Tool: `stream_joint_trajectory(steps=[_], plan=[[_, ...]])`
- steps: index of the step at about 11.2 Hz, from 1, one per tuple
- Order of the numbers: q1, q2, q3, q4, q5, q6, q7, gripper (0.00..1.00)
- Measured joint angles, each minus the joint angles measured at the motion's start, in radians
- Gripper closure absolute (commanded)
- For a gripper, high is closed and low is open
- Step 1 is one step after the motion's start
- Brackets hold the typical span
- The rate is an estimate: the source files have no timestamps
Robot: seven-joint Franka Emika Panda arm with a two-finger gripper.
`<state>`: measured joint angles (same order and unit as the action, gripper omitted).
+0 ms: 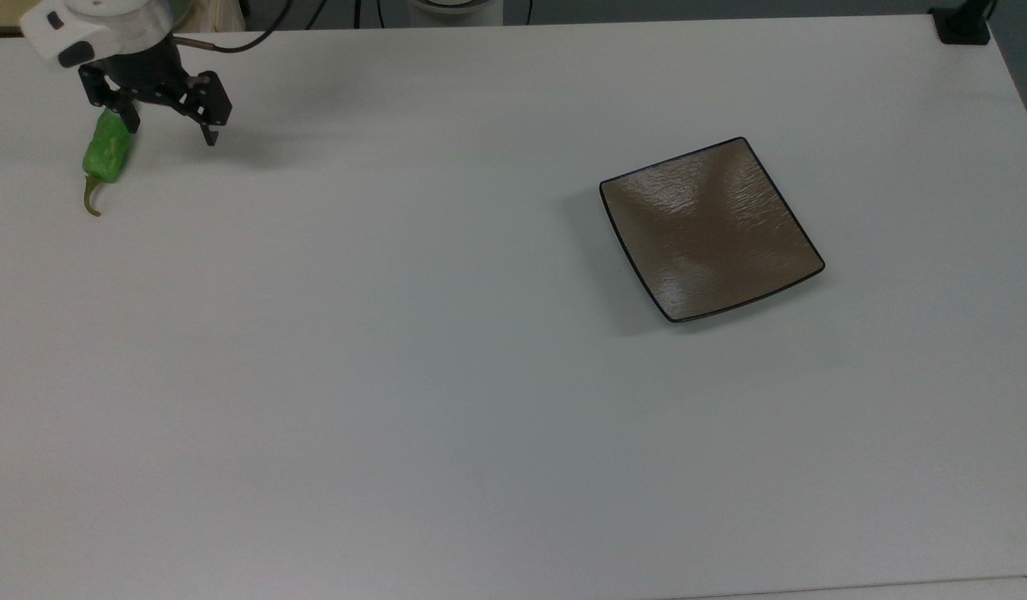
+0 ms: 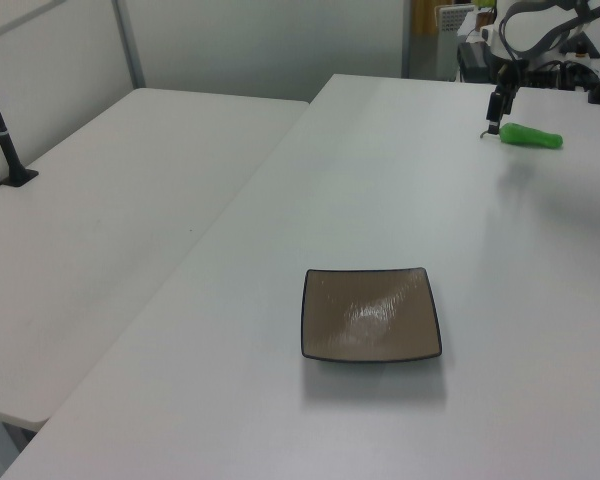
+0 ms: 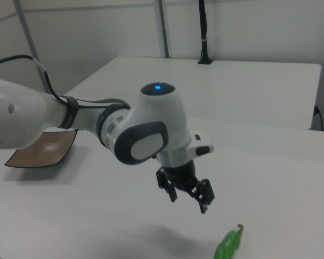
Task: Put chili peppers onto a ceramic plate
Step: 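Move the open gripper over the green chili pepper and lower it, then close the gripper on the green chili pepper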
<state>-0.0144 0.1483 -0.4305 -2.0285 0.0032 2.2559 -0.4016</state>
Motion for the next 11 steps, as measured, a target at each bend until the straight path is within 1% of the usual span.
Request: stream_joint_trajectory(steps=[1, 4, 6, 7, 9, 11], plan=[[-0.022, 0.019, -0.002, -0.001, 0.019, 0.024, -0.024, 0.00], [-0.049, 0.078, -0.002, -0.002, 0.023, 0.082, -0.027, 0.00], [-0.068, 0.089, -0.003, -0.001, 0.023, 0.094, -0.039, 0.00], [-0.080, 0.089, -0.012, 0.000, 0.023, 0.094, -0.066, 0.00], [-0.093, 0.088, -0.053, 0.002, 0.024, 0.094, -0.130, 0.00], [-0.104, 0.088, -0.076, 0.003, 0.024, 0.094, -0.170, 0.00]])
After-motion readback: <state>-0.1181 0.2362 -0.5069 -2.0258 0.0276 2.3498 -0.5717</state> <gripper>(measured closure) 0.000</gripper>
